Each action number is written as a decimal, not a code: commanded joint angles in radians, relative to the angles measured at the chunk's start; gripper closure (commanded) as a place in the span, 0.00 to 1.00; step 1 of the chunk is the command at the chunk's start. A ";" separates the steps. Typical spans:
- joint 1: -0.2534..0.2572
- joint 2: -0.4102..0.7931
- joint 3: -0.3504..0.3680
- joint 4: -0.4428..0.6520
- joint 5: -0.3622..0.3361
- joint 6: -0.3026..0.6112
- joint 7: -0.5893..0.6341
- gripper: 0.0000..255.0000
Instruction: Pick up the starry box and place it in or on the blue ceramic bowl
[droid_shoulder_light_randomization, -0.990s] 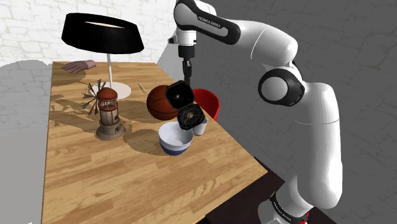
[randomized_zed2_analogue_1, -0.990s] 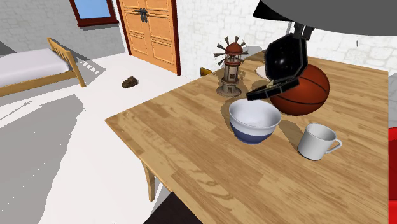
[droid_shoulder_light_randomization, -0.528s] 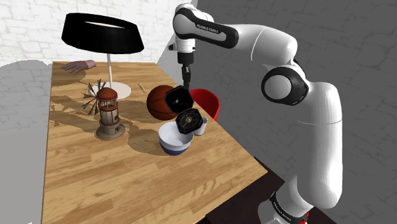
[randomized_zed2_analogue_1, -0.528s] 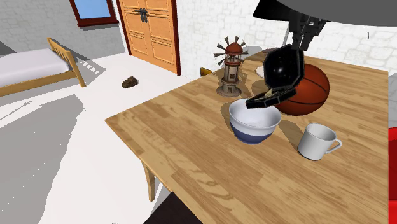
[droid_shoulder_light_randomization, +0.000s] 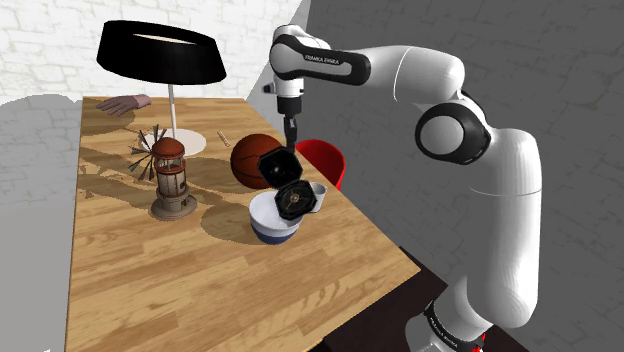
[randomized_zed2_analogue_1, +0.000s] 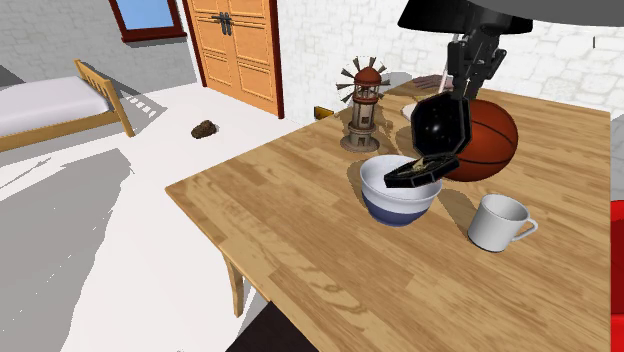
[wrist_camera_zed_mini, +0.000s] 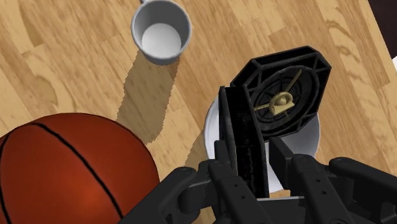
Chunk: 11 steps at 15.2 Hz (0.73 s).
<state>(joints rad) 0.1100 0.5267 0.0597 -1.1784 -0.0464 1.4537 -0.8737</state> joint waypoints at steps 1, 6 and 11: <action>-0.001 -0.005 0.000 -0.032 0.000 0.028 0.001 1.00; -0.002 -0.007 0.000 -0.102 0.000 0.096 0.002 1.00; -0.003 -0.004 0.000 -0.143 0.000 0.140 0.003 1.00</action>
<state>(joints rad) 0.1049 0.5185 0.0571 -1.3138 -0.0482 1.5944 -0.8705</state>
